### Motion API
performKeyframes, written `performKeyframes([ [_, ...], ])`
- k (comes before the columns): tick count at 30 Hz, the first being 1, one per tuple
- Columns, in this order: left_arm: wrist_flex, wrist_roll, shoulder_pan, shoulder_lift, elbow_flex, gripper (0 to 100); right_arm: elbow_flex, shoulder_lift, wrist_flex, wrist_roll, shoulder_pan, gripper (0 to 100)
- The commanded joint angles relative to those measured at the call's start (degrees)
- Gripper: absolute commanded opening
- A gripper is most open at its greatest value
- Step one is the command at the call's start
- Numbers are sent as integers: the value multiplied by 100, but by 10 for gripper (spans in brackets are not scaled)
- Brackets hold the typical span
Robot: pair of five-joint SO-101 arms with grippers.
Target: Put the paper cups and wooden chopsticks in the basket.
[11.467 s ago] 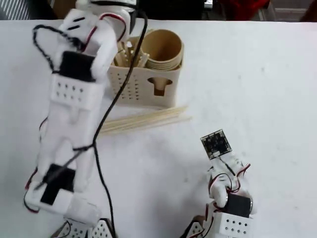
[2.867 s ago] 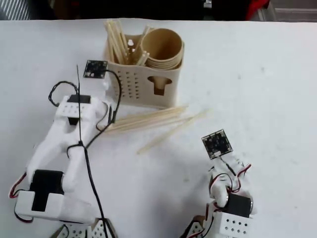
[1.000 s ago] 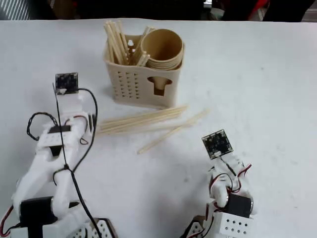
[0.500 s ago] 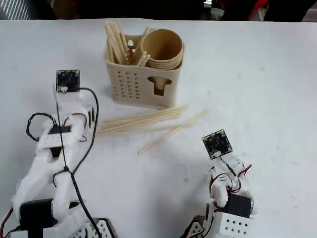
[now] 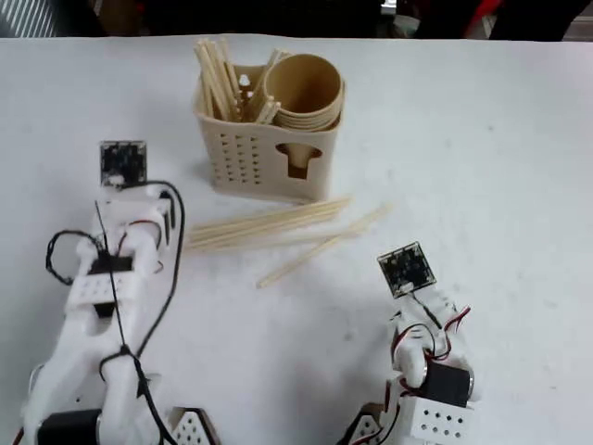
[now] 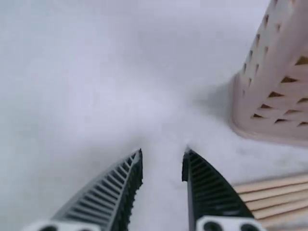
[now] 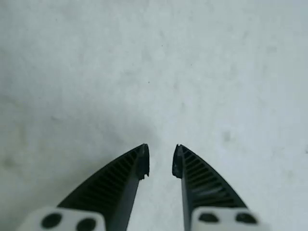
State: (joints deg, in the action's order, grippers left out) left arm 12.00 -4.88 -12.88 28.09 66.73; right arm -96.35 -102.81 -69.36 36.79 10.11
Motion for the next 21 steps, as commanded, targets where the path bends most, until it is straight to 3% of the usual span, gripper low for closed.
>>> performKeyframes([
  [1,1134,141,286,-523,-1046,154,-44,-31,40,53,22,100],
  [7,2268,949,286,-1824,-2251,154,-44,-31,40,53,22,100],
  [13,2558,1257,470,-2923,-3024,151,-44,-31,40,53,22,99],
  [21,3341,1266,963,-3345,-3587,151,-44,-31,40,53,22,99],
])
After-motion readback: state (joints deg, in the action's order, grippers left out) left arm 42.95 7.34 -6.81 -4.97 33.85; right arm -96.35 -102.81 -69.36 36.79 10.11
